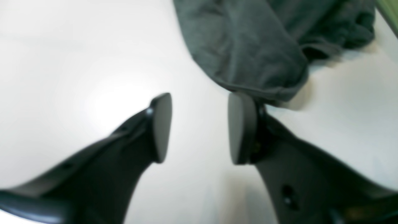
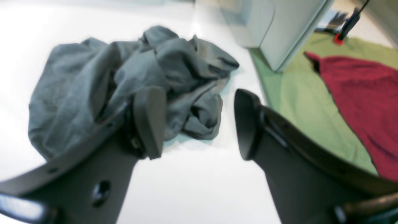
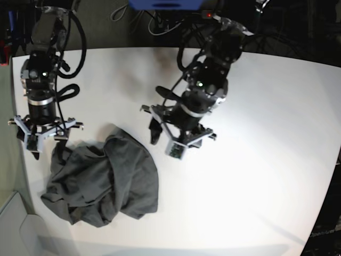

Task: Layout the t-shirt on the table in an organized manner, then fold the t-shirt properly
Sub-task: 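Reach the left gripper down and grasp the t-shirt edge, then pull the t-shirt edge with the left gripper away from the right gripper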

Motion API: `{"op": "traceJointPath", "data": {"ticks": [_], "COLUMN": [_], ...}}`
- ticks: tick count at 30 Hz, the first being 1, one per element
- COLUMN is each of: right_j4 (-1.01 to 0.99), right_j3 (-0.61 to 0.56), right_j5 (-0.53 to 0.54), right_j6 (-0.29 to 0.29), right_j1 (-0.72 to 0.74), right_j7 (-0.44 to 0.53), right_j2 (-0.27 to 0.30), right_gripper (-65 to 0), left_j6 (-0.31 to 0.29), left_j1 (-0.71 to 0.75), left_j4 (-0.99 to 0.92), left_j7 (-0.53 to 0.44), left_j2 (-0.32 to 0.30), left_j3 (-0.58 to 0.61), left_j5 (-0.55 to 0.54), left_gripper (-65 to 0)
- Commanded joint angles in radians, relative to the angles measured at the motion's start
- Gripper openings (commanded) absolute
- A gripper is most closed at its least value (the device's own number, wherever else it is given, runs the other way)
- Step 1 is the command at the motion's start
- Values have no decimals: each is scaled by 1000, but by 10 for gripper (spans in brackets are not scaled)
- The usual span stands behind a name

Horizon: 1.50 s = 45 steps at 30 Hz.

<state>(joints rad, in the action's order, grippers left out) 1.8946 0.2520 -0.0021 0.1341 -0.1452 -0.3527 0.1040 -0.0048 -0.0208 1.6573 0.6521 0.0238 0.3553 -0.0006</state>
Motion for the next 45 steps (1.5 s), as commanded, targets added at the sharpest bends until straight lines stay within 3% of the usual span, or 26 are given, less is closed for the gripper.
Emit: {"op": "traceJointPath", "data": {"ticks": [1, 3, 5, 13, 18, 28, 35, 42, 45], "right_j4": [20, 20, 21, 23, 23, 24, 24, 24, 24], "right_j3": [16, 37, 62, 125, 142, 162, 162, 160, 160], "right_j5": [0, 0, 0, 0, 0, 0, 0, 0, 0], "right_j6": [-8, -6, -6, -6, -4, -4, -4, -4, -4], "right_j1": [9, 11, 14, 12, 11, 11, 17, 22, 20], "right_j7": [27, 27, 27, 27, 27, 27, 27, 27, 27], "right_j2": [6, -7, -11, -10, -11, -11, -11, -11, -11], "right_gripper": [-291, -291, -291, -291, -291, -291, -291, -291, -291], "left_j6": [-1, -1, -1, -1, -1, -1, -1, -2, -2], "left_j1": [-35, -66, -86, -221, -258, -351, -403, -440, -459], "left_j4": [-19, -88, -136, -392, -495, -616, -724, -817, -865], "left_j7": [-24, -27, -61, -199, -302, -329, -334, -432, -449], "left_j2": [24, 48, 55, 58, 106, 121, 133, 133, 133], "left_j3": [23, 49, 60, 149, 184, 305, 324, 328, 393], "left_j5": [-3, -22, -42, -57, -48, -49, -48, -48, -51], "left_gripper": [-268, -179, -134, -134, -134, -132, -132, -132, -132]}}
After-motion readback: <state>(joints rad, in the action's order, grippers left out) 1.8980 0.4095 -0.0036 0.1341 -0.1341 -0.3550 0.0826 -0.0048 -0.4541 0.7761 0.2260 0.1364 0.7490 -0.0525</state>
